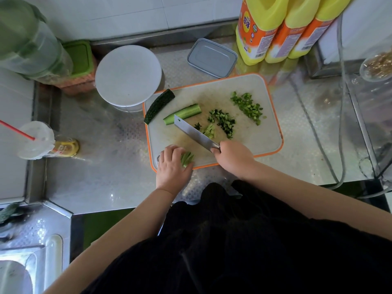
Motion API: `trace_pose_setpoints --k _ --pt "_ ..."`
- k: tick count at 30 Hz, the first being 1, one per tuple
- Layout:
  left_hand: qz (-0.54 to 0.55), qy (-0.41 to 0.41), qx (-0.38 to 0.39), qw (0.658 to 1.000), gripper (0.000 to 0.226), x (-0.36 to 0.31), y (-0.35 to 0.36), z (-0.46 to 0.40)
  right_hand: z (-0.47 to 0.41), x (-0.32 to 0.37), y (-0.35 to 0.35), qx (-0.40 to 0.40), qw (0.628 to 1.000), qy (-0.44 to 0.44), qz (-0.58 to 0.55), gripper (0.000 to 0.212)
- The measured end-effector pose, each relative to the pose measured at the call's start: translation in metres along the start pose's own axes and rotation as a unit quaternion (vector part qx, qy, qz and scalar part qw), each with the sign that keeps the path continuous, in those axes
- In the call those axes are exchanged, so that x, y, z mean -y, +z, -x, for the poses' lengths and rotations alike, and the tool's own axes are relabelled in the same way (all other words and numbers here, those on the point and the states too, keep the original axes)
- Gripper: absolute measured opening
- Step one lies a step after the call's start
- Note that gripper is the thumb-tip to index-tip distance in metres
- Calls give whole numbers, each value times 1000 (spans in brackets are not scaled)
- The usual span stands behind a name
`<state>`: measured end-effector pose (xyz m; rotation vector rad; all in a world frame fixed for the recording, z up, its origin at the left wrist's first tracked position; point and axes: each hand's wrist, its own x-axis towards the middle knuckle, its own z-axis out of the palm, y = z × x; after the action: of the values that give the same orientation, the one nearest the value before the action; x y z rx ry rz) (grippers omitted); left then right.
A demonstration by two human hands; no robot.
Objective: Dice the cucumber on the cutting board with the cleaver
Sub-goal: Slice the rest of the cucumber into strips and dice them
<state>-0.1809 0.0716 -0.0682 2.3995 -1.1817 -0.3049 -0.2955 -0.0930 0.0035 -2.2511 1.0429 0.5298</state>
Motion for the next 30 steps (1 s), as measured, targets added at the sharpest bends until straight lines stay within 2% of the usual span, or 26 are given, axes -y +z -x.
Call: trace_pose_setpoints --k 2,6,10,14,19,24,27,30 --pt "12 -12 3 1000 45 2 -1 1 4 2 3 -3 1000 -23 5 33" --pt "-7 43 -22 999 34 1 -1 2 14 11 7 -3 998 -63 27 30" --pt "-35 59 -29 997 28 -3 1 -3 24 19 6 0 995 -87 55 28" --pt "-25 45 -27 998 28 -4 4 -4 23 22 11 1 994 -76 72 27" --pt "-8 42 -36 998 27 -4 6 -3 12 27 21 31 994 -44 90 11" --pt "-14 55 -36 998 25 -1 8 -3 4 25 17 43 995 -62 64 23" --pt "-21 66 -36 997 24 0 7 -3 0 23 10 42 998 -35 18 31" --pt "-18 63 -28 997 26 -2 2 -3 0 16 5 22 999 -23 26 33"
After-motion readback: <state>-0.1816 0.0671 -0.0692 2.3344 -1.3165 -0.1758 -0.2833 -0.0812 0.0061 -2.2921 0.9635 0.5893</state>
